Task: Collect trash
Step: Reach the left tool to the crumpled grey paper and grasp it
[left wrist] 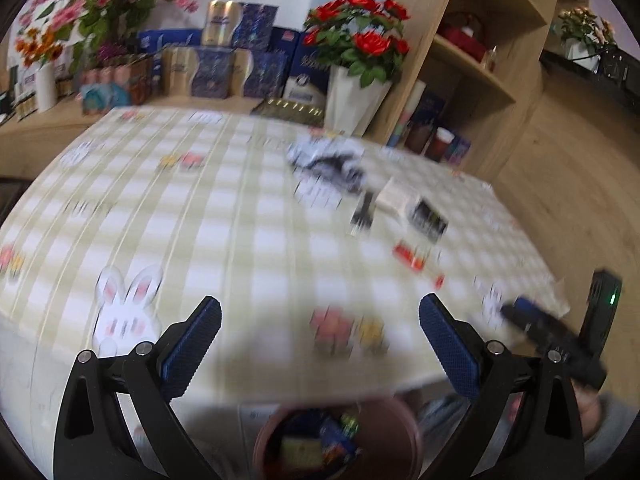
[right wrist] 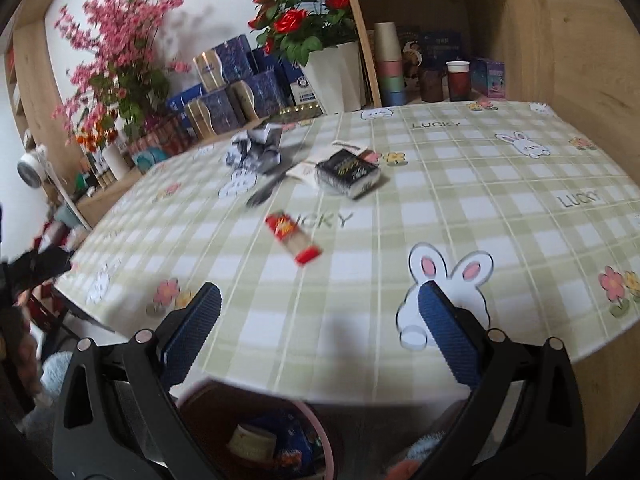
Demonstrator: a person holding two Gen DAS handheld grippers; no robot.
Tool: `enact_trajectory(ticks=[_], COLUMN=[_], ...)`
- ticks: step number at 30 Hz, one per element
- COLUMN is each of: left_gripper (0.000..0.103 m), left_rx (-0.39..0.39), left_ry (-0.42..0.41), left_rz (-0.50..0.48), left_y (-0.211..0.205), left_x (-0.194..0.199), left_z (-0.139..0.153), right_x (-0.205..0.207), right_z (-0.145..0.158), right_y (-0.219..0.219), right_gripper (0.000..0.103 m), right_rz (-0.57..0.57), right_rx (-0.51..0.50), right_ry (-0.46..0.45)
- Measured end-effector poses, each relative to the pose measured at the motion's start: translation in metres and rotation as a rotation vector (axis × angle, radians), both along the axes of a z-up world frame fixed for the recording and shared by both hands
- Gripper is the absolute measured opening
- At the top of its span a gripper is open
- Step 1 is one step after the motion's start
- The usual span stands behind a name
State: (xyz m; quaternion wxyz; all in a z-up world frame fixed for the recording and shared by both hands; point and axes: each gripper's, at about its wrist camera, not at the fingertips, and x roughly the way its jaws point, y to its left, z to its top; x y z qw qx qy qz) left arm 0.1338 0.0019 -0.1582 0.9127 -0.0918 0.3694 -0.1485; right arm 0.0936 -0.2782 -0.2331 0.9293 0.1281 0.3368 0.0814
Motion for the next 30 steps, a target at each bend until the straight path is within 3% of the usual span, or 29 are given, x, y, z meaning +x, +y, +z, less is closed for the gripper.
enact_trajectory(ticks=[5,11,14,16,19,23,27,28,29,30], left_gripper=[0.097,0.097,0.097,0.097,0.097,0.097,0.096,0.093,0.062,0.055], left_rx=[-0.027,0.149,0.072,0.081,0.209,0.372,0.427,0.412,0.376,0.369], left_ry=[-0.038,-0.053,0.011,0.014,-0.009,0.024,0.092,0.114,0.126,0.139], left_rz=[-0.036,-0.118,-0.102,-0.111,-0.154,-0.233,-0.175,-0.16,-0.15,-0.153], left_y=[-0.037,-0.095,-0.106,-0.115,-0.132,-0.146,-0.14,-0.137,-0.132,-0.131], left_x=[0.086,0.188,0.239,0.259,0.275,0.287,0.303,0.306,0.306,0.305], left_z=[0.023,0.025,0.014,0.005,-0.014,-0.043,-0.065,-0.067,-0.067,-0.068], right_x=[0.028,0.047,0.05,0.053,0.055,0.056,0.061,0.062,0.064,0.065], right_z=[0.003,0.0,-0.005,-0.008,-0.012,-0.014,-0.017,-0.017,-0.017,-0.016], right_y=[-0.025,-0.053,-0.062,-0.067,-0.075,-0.081,-0.079,-0.077,-0.074,-0.071], right_gripper=[0.097,0.097,0.097,0.097,0.097,0.097,0.097,0.097,0.097,0.097], right_rz=[-0.049,-0.09,-0.103,-0.113,-0.127,-0.127,-0.104,-0.092,-0.078,-0.061], right_rx=[0.046,0.058,0.065,0.07,0.071,0.072,0.073,0.069,0.064,0.06], right_ry=[-0.017,-0.018,-0.011,-0.004,0.01,0.012,0.016,0.018,0.019,0.016])
